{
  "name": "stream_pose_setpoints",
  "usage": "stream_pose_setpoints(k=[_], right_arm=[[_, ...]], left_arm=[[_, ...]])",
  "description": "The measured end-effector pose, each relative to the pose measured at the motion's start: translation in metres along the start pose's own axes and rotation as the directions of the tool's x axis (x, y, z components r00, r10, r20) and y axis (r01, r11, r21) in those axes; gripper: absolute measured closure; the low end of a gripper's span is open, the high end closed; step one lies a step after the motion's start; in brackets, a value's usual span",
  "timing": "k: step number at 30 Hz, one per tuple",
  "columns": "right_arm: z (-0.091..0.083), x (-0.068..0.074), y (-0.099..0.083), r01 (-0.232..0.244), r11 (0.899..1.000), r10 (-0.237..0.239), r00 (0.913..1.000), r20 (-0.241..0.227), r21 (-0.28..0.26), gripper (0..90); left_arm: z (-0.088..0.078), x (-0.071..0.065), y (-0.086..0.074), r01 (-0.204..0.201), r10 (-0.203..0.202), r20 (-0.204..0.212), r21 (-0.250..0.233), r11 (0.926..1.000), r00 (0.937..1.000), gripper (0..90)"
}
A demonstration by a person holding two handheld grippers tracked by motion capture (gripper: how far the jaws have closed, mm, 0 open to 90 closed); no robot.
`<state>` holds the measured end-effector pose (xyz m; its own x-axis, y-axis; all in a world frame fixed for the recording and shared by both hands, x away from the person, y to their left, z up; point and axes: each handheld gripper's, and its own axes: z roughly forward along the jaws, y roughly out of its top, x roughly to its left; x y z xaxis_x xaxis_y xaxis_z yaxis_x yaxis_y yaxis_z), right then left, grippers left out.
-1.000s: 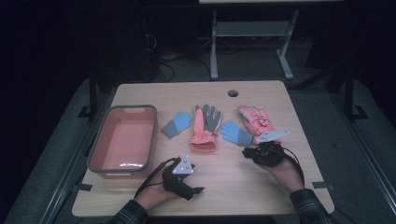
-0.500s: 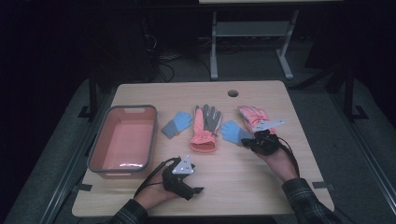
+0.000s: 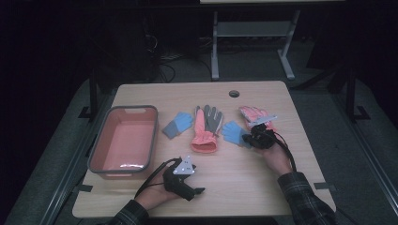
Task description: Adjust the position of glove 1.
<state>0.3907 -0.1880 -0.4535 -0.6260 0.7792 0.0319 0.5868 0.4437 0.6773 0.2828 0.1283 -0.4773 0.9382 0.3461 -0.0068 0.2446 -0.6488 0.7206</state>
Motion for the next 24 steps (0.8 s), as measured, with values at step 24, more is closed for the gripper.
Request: stream_pose_setpoints(k=[24], right_arm=[[0.004, 0.019, -0.007, 0.063, 0.996, -0.059, 0.9966, -0.057, 0.069, 89.9]], left_arm=[[0.0, 0.0, 0.0, -0.004, 0.004, -0.001, 0.003, 1.0, 1.0, 12.7]])
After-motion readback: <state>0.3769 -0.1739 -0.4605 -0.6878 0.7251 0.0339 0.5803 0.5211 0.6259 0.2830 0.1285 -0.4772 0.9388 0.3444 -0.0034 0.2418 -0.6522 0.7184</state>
